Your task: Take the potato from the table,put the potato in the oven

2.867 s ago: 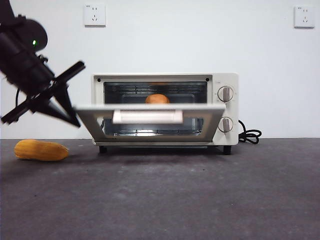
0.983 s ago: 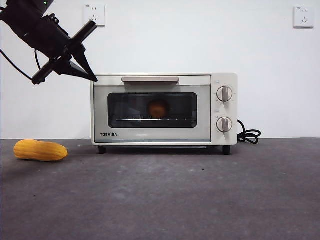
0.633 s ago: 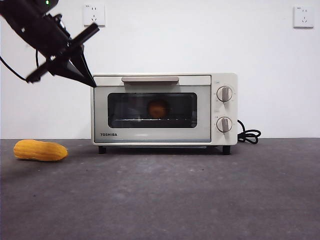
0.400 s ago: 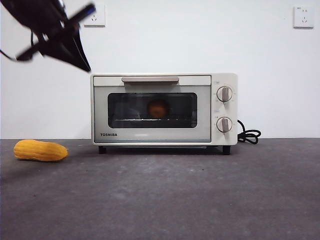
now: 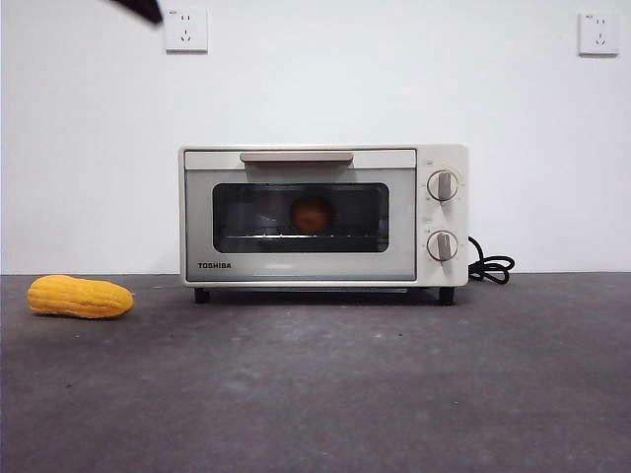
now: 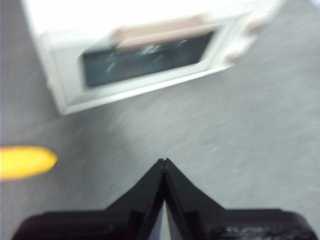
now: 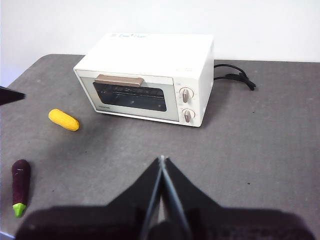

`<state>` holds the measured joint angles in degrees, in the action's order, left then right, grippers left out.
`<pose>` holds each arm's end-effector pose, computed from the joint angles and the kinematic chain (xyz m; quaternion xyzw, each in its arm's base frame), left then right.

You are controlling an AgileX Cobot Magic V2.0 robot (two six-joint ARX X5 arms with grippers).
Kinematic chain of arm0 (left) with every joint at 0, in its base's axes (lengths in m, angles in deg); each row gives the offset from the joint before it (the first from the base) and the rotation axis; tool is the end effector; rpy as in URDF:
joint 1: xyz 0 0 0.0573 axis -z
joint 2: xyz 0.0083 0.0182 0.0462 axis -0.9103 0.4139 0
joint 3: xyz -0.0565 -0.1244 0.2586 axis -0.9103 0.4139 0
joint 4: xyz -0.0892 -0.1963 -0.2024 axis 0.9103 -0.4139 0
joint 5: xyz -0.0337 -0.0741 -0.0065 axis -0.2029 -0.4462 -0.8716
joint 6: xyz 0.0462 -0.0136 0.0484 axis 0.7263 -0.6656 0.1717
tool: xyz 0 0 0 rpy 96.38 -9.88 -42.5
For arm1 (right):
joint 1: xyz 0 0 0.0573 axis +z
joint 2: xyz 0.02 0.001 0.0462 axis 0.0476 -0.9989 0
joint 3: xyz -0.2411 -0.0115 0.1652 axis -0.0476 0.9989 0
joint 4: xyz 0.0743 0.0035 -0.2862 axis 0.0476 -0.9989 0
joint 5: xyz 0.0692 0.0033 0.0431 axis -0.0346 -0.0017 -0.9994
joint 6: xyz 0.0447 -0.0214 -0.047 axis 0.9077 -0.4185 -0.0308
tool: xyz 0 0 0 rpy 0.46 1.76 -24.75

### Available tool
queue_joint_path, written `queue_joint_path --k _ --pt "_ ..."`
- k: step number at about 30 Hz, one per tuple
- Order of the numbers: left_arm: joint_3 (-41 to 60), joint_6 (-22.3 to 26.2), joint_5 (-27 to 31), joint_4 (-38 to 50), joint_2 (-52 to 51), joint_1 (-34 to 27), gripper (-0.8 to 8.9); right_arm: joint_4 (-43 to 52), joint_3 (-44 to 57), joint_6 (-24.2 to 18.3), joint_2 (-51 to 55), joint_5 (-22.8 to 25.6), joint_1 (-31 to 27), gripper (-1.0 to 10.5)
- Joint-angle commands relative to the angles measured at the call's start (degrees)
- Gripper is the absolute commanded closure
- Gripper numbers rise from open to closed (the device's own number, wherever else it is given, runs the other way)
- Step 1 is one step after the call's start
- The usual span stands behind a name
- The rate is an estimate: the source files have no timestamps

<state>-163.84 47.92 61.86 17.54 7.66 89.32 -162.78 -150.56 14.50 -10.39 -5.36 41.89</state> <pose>0.2665 -0.1249 0.4073 -0.0205 0.3200 -0.2362 0.9173 0.0442 0.0167 0.5291 0.0163 0.2025 0.1643 0.9653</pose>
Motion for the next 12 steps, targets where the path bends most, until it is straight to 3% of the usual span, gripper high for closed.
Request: queue_joint_path --k 1,12 --pt "0.1 0.2 0.2 -0.5 -2.7 2.3 8.19 -1.3 0.4 0.2 0.0 0.8 0.0 9.5" --pt "0.1 -3.0 0.2 -9.8 -12.4 8.5 8.19 -1.3 0.3 0.2 0.0 4.5 0.0 9.5"
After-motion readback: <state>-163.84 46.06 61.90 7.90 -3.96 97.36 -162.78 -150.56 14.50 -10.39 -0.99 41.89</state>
